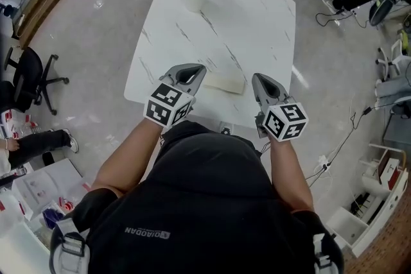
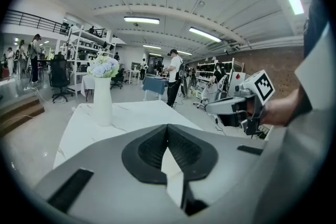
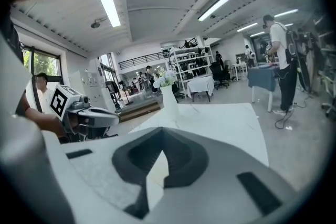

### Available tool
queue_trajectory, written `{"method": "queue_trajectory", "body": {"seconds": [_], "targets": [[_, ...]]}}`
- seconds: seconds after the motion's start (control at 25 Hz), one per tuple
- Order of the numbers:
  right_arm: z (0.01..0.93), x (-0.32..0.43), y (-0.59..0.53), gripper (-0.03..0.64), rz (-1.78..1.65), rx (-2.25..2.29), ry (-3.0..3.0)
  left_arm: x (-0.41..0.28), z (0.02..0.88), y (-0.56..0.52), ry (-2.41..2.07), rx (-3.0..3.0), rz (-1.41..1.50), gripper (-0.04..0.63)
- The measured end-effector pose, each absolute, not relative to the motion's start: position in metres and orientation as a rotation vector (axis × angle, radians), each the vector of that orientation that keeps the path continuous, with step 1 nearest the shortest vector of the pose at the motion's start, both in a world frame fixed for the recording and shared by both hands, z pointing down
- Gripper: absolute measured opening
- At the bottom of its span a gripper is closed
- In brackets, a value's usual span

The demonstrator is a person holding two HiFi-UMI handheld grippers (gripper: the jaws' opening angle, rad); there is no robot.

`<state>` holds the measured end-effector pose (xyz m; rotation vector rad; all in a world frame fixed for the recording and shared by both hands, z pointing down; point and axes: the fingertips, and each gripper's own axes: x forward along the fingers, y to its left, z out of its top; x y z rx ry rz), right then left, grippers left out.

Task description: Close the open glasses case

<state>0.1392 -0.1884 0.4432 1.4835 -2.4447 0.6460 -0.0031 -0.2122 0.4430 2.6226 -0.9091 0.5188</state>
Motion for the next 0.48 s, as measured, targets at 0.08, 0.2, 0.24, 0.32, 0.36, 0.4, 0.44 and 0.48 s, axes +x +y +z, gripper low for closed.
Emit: {"method": "queue_trajectory", "body": {"seconds": [0.08, 0.2, 0.24, 0.32, 0.36, 0.4, 0.44, 0.48], "targets": [[0.433, 0.140, -0.190, 0.002, 0.626, 1.500, -2.459, -0.003, 0.432, -0.214, -0.930, 2.641, 0.507, 0.003], [0.419, 0.140, -0.191, 0.002, 0.590, 1.510, -2.482, -0.006, 0.420, -0.216, -0.960, 2.664, 0.497, 0.003], [0.415, 0.140, -0.191, 0.002, 0.579, 1.510, -2.489, -0.008, 0.418, -0.217, -0.967, 2.668, 0.494, 0.003], [0.409, 0.139, -0.191, 0.002, 0.565, 1.509, -2.498, -0.010, 0.414, -0.218, -0.983, 2.669, 0.484, 0.003], [0.408, 0.138, -0.191, 0.002, 0.564, 1.509, -2.500, -0.012, 0.412, -0.220, -0.995, 2.670, 0.481, 0.003], [0.408, 0.138, -0.191, 0.002, 0.565, 1.509, -2.500, -0.013, 0.411, -0.221, -1.009, 2.670, 0.480, 0.003], [0.408, 0.138, -0.191, 0.002, 0.568, 1.510, -2.498, -0.015, 0.410, -0.222, -1.024, 2.670, 0.483, 0.003], [0.409, 0.139, -0.190, 0.002, 0.569, 1.513, -2.495, -0.016, 0.410, -0.223, -1.035, 2.671, 0.487, 0.003]]}}
